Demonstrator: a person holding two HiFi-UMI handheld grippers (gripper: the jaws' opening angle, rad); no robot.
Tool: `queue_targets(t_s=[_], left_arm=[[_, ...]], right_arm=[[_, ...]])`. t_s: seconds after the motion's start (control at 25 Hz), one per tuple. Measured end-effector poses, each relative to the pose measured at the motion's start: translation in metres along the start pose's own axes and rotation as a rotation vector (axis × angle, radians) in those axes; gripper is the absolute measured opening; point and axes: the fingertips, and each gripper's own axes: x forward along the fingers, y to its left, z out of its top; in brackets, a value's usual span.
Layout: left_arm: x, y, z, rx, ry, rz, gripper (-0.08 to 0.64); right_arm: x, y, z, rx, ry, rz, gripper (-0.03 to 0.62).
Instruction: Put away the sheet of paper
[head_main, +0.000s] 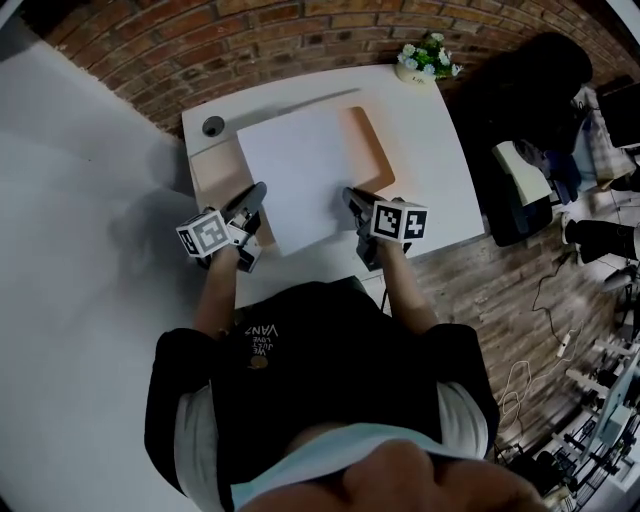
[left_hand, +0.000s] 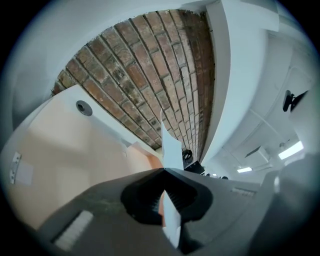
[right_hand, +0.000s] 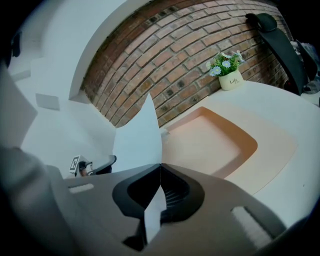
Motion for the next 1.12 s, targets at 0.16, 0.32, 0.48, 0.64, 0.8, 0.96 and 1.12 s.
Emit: queue_targets(t_s=[0.16, 0.32, 0.48, 0.64, 0.8, 0.96, 1.12], left_arm=[[0.005, 0.008, -0.003, -0.006, -0.002, 0.035, 0.0], [0.008, 0.016, -0.004, -0.01, -0.01, 0.066, 0.0], [0.011, 0.026, -0.005, -0.014, -0.006, 0.092, 0.0], [0.013, 0.035, -0.005, -0.014, 0.003, 0.116, 0.0], [0.012, 0.044, -0.004, -0.028, 0.006, 0.134, 0.0], [0.014, 0.05, -0.003, -0.038, 0.012, 0.14, 0.0], [0.016, 0.056, -0.004, -0.044, 0.02, 0.148, 0.0]], right_arm=[[0.006, -0.007, 0.004, -0.014, 0.033, 0.005, 0.0], [0.012, -0.012, 0.007, -0.033, 0.064, 0.007, 0.0], [0.019, -0.016, 0.008, -0.043, 0.092, 0.009, 0.0], [0.025, -0.018, 0.009, -0.054, 0.117, 0.01, 0.0], [0.031, -0.018, 0.011, -0.067, 0.135, 0.004, 0.005], [0.037, -0.02, 0.012, -0.075, 0.15, -0.012, 0.007], [0.04, -0.022, 0.011, -0.087, 0.163, -0.018, 0.014]])
